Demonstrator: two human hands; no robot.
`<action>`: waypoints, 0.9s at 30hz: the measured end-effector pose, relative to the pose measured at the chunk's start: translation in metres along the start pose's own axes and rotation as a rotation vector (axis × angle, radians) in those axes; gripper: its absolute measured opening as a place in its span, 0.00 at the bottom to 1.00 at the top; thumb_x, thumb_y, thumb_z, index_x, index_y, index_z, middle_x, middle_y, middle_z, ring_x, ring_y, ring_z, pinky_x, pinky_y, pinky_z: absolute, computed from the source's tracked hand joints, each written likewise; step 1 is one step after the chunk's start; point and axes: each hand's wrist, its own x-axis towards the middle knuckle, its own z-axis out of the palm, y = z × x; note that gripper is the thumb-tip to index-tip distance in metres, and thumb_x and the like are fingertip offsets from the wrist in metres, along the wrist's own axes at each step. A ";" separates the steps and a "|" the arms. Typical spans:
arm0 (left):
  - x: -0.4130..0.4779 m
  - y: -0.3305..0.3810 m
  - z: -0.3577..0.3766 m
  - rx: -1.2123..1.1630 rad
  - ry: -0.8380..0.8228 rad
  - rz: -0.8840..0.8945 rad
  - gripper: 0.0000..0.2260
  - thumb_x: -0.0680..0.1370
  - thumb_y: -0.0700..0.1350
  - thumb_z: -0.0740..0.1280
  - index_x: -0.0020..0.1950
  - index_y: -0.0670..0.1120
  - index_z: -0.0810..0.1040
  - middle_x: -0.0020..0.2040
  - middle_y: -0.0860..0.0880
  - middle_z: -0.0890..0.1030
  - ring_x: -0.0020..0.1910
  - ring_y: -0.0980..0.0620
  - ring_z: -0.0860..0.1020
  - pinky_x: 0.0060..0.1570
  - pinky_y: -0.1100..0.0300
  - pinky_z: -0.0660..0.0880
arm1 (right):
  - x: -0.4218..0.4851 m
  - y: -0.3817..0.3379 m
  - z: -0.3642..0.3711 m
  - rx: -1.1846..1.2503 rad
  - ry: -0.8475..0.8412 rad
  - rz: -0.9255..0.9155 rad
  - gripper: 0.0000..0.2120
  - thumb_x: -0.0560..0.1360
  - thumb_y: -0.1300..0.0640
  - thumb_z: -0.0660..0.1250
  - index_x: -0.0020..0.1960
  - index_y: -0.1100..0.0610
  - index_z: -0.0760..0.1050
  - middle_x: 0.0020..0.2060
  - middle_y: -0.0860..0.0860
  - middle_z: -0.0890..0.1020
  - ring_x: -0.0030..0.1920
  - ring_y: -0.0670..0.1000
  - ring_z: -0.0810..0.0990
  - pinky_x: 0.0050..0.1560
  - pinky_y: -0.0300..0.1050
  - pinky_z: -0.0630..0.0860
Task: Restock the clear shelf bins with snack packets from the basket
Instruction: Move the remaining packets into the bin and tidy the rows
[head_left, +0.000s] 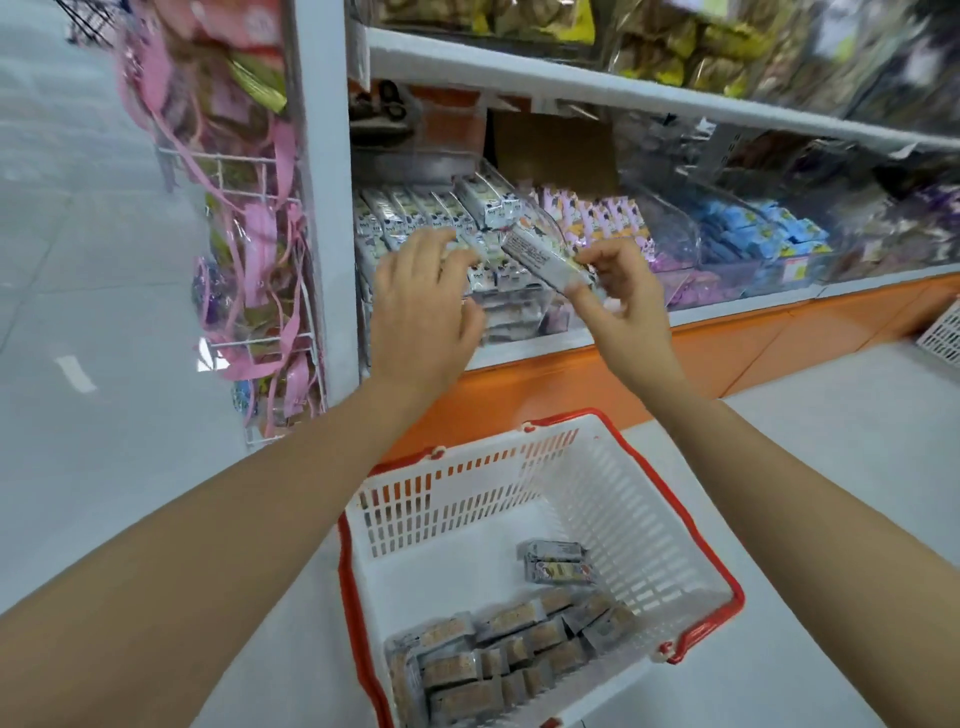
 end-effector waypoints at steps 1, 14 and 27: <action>0.004 -0.009 0.000 0.079 -0.084 0.017 0.19 0.75 0.46 0.61 0.65 0.46 0.74 0.71 0.44 0.70 0.73 0.43 0.64 0.73 0.43 0.59 | 0.012 -0.001 0.002 -0.021 0.007 0.018 0.08 0.76 0.65 0.67 0.54 0.60 0.73 0.46 0.45 0.77 0.45 0.39 0.74 0.45 0.35 0.72; 0.007 -0.054 0.008 0.333 -0.377 0.142 0.27 0.81 0.54 0.55 0.80 0.49 0.56 0.78 0.41 0.61 0.76 0.39 0.59 0.77 0.43 0.46 | 0.119 -0.003 0.084 -0.455 0.005 0.109 0.07 0.77 0.53 0.67 0.54 0.53 0.74 0.45 0.52 0.81 0.40 0.52 0.76 0.41 0.50 0.75; 0.003 -0.064 0.014 0.268 -0.329 0.145 0.26 0.80 0.52 0.54 0.77 0.48 0.62 0.75 0.39 0.66 0.74 0.39 0.63 0.73 0.46 0.57 | 0.159 0.028 0.130 -0.651 -0.006 0.054 0.09 0.75 0.54 0.70 0.53 0.55 0.78 0.49 0.56 0.81 0.54 0.58 0.76 0.49 0.53 0.75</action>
